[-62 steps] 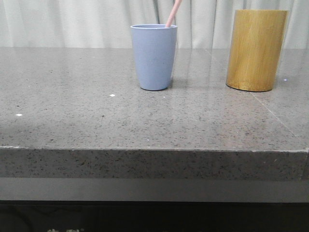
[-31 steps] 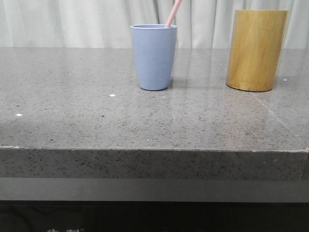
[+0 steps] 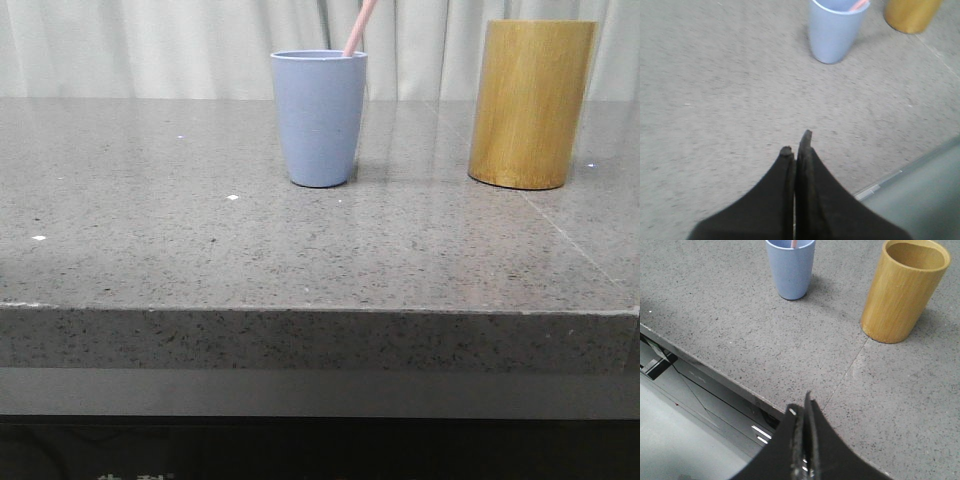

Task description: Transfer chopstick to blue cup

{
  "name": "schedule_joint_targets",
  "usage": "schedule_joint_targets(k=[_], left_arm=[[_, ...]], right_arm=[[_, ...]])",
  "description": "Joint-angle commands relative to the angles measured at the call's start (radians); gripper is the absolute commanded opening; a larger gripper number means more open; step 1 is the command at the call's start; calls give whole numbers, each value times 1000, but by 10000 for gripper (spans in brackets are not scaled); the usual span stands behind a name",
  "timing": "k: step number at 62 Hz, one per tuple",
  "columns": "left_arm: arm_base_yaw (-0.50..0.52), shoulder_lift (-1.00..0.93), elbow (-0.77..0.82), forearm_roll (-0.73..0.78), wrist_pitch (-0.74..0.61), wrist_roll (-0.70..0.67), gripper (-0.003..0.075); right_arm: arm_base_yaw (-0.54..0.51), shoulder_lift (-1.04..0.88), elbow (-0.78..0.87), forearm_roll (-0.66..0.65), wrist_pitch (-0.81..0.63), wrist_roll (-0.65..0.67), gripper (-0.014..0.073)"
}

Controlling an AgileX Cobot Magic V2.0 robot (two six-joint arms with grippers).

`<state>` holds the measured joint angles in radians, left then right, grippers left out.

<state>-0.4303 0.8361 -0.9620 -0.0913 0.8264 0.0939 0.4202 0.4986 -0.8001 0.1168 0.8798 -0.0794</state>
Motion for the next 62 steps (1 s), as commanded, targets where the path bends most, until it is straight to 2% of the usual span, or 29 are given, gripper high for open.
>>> schedule_joint_targets(k=[1,12,21,31,42,48,62], left_arm=[[65,-110,40,13,-113,3,-19],[236,-370,294,9,-309,3,-19],[320,-579,526,5,-474,3,-19],[361,-746,747,-27,-653,3,-19],[372,-832,917,-55,-820,3,-19],[372,-867,981,-62,-881,3,-19],[373,-865,978,-64,-843,3,-19]], right_arm=[[-2,4,-21,-4,-65,-2,-67],[-2,4,-21,-4,-65,-2,-67],[-2,4,-21,-4,-65,-2,-67],[-2,4,-21,-4,-65,-2,-67],[-2,4,-21,-4,-65,-2,-67],[-2,4,-21,-4,-65,-2,-67],[-2,6,-21,-4,-60,-2,-67]])
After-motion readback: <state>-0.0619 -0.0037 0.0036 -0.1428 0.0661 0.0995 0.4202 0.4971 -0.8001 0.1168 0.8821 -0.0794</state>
